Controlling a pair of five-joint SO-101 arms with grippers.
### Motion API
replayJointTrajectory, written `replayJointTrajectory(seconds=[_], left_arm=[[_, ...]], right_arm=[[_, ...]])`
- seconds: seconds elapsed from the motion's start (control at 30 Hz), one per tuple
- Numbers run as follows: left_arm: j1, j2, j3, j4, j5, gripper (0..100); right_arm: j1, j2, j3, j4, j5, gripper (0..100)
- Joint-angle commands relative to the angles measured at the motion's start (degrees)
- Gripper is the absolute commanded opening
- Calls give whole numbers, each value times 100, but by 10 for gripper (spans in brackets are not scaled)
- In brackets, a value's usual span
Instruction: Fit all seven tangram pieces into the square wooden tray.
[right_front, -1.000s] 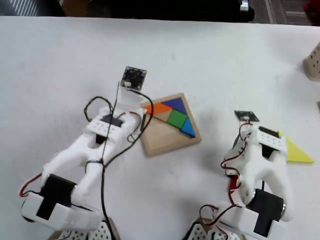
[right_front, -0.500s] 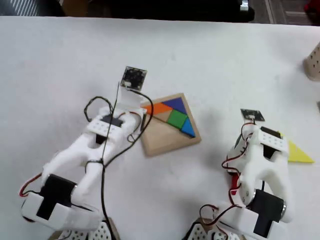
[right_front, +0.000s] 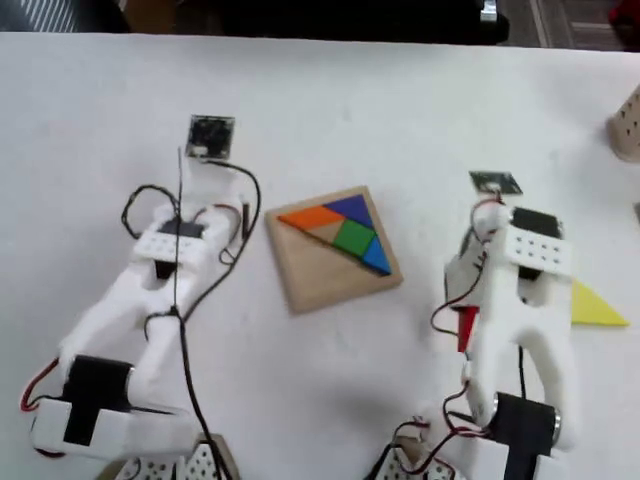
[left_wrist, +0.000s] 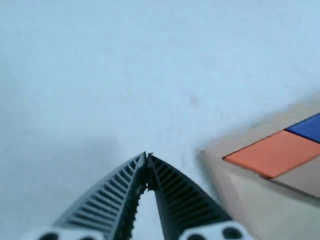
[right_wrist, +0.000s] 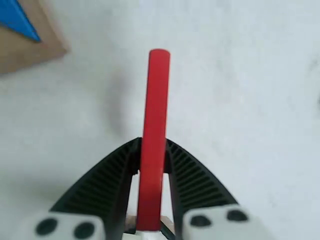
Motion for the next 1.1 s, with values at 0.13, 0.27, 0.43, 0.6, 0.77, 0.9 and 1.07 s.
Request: replayJointTrajectory(seconds=[0.13, 0.27, 0.43, 0.6, 0.77, 0.9, 1.07], left_arm=[[-769, -338, -167, 141, -123, 24], [-1270, -330, -167, 158, -114, 24], [-1437, -330, -185, 123, -114, 24], [-1402, -321, -193, 114, -114, 24], [-1323, -312, -176, 114, -123, 24], [-1235, -312, -158, 114, -141, 24], [-1244, -312, -158, 114, -141, 26]], right_arm=[[-2114, -233, -519, -330, -765, 17], [-2985, -110, -545, -866, -800, 17], [-3503, 646, -809, -1560, -809, 17], [-3547, 1516, -1697, -1587, -1336, 17], [-3723, 2202, -2347, -1385, -1723, 17], [-3908, 2703, -2699, -1130, -1723, 17], [-3960, 3073, -3015, -1112, -1776, 17]])
